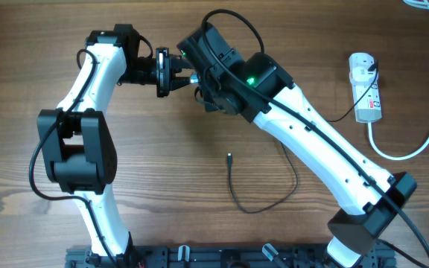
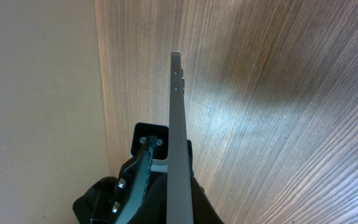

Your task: Plug charger to phone and switch on socket

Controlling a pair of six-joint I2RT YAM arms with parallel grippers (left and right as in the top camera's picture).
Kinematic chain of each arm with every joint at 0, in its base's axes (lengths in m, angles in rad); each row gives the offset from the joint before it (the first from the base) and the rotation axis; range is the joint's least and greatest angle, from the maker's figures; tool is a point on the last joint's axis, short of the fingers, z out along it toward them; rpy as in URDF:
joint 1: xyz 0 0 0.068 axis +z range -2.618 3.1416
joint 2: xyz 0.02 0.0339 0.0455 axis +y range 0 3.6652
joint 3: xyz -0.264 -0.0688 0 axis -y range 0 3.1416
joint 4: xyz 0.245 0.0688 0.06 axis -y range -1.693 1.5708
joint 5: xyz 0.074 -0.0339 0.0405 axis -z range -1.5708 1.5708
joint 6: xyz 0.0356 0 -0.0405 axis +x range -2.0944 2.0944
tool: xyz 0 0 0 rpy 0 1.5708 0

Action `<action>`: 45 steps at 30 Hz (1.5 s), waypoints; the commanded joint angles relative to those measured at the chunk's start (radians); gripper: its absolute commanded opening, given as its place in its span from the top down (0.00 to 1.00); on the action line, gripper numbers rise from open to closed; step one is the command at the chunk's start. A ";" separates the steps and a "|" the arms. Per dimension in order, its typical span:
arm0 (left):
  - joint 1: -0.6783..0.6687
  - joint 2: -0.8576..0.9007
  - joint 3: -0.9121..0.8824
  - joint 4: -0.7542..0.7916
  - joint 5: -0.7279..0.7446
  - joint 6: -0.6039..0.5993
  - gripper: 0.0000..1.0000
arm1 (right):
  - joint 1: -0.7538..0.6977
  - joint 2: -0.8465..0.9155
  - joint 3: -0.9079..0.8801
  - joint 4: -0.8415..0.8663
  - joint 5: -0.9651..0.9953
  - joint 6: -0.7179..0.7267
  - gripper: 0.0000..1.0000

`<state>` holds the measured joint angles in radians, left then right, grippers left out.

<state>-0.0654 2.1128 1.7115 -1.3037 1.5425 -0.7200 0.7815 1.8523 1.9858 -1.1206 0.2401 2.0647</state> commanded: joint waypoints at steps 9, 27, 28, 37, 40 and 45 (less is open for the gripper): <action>0.000 -0.035 0.003 0.017 0.034 0.005 0.96 | 0.003 0.008 0.015 -0.003 0.082 -0.309 0.08; -0.020 -0.108 0.003 0.134 -0.424 0.537 0.96 | -0.529 -0.093 0.015 -0.340 -0.005 -1.564 0.00; -0.023 -0.142 0.003 0.133 -0.515 0.530 0.96 | -0.529 -0.088 0.015 -0.340 -0.005 -1.625 0.00; -0.022 -0.297 0.003 0.091 -0.995 0.349 0.96 | -0.601 -0.075 0.015 -0.314 0.020 -1.668 0.00; -0.023 -0.297 0.003 0.093 -0.995 0.350 0.96 | -0.719 -0.073 0.015 -0.318 -0.027 -1.669 0.00; -0.049 -0.297 0.003 0.114 -0.995 0.394 0.96 | -0.911 -0.073 0.015 -0.324 -0.130 -1.672 0.00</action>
<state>-0.0929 1.8271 1.7081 -1.2106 0.5426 -0.3534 -0.0746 1.7638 1.9903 -1.4433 0.1619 0.4019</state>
